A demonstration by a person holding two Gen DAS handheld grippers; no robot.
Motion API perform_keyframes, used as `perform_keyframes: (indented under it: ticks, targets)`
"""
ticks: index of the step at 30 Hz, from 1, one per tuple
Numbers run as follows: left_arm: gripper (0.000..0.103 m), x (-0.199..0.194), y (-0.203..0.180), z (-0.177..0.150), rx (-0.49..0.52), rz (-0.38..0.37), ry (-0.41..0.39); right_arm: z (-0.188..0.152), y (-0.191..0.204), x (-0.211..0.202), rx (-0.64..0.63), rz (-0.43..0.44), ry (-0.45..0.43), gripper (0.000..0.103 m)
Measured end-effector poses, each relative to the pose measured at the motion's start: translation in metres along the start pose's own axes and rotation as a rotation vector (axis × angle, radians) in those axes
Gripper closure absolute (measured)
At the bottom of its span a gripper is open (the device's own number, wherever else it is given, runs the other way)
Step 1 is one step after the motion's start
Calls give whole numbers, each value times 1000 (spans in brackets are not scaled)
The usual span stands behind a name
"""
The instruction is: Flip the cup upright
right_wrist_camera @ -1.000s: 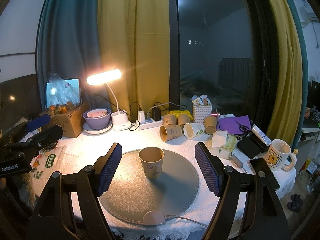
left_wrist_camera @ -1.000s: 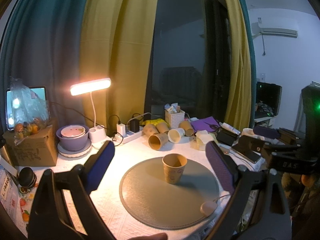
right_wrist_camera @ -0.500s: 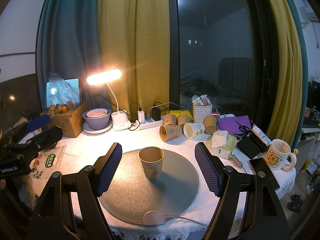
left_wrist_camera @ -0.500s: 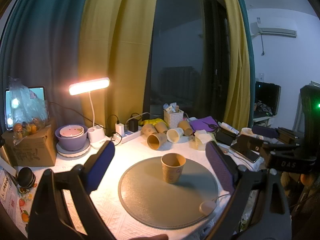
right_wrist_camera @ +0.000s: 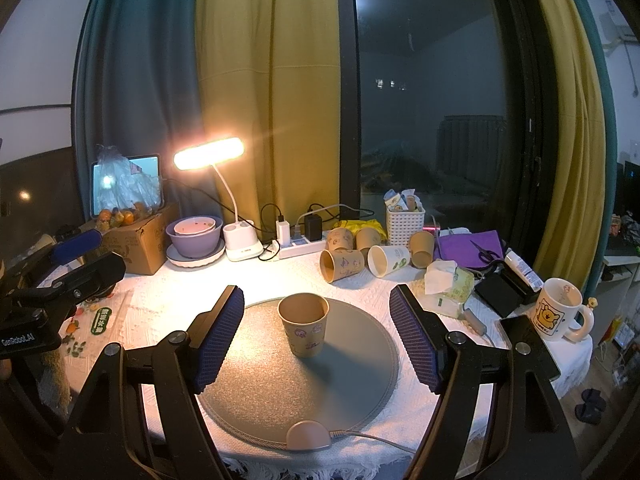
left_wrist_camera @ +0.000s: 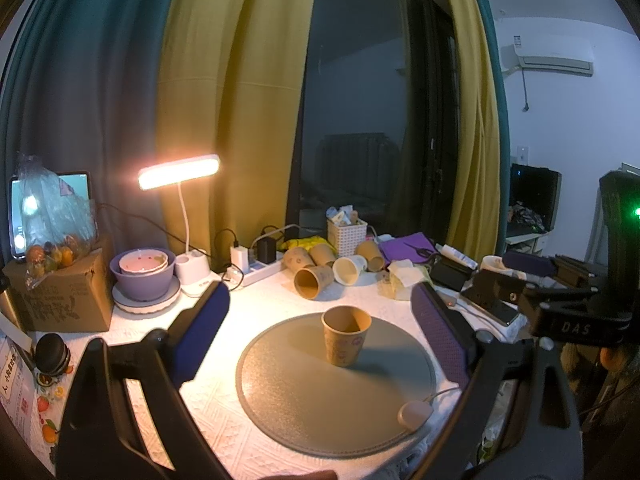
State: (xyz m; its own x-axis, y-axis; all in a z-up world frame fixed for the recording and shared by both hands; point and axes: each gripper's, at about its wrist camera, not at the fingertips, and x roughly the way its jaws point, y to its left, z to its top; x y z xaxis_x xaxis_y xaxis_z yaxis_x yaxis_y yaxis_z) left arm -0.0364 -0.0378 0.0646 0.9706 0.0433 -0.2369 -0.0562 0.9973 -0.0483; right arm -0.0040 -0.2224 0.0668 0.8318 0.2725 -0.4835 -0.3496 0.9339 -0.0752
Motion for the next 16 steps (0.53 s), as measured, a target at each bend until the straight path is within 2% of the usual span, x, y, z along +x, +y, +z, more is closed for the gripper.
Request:
perform_keyframes:
  ticks: [16]
  targets:
    - [10,-6,-3,-3,8,-22,-25,-1,0,1,0,0,2,25]
